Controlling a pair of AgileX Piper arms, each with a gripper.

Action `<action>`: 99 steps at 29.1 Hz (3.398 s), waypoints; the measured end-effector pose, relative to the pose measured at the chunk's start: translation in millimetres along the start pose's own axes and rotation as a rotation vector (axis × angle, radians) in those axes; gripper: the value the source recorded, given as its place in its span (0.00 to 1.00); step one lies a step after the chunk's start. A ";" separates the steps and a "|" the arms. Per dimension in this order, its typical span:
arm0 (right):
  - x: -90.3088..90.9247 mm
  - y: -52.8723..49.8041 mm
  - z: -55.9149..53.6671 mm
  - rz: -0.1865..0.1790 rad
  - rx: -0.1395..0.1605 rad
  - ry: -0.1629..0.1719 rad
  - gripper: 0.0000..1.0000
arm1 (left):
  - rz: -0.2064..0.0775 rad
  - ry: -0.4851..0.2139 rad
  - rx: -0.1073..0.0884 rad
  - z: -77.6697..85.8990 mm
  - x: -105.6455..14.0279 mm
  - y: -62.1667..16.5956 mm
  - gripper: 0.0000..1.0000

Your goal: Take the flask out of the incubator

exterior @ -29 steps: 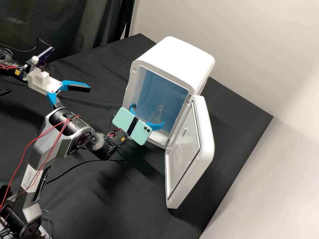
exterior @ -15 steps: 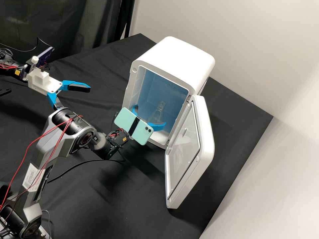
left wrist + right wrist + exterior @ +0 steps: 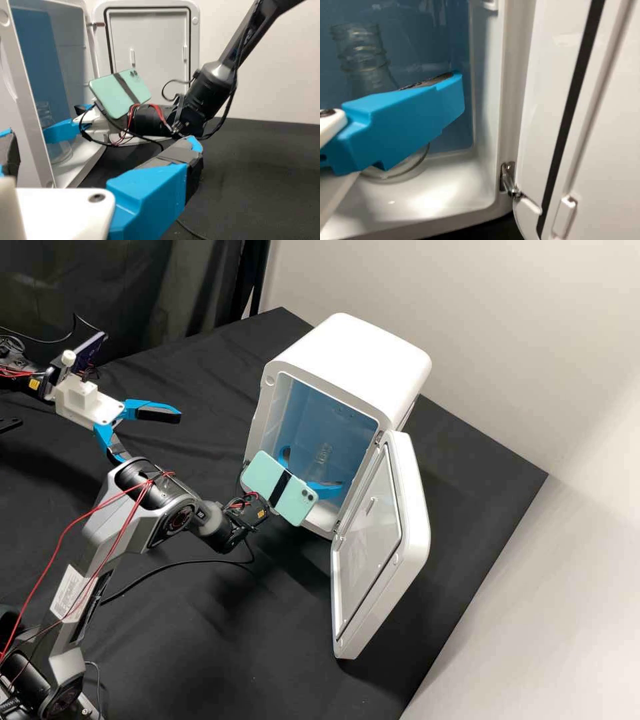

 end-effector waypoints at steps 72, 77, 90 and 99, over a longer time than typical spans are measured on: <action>36.7 -26.2 7.2 -0.084 0.168 -0.003 0.00 | 0.006 -0.001 0.001 0.4 -0.8 1.5 1.00; 35.0 -26.5 7.5 -0.075 0.168 0.007 0.00 | 0.006 -0.001 0.001 0.4 -0.8 1.5 1.00; 33.3 -27.2 8.2 -0.071 0.168 0.011 0.00 | 0.008 0.008 0.001 -2.1 -1.0 2.0 1.00; 31.9 -28.9 8.1 -0.082 0.158 0.020 0.00 | 0.008 0.008 0.001 -2.1 -1.0 2.0 1.00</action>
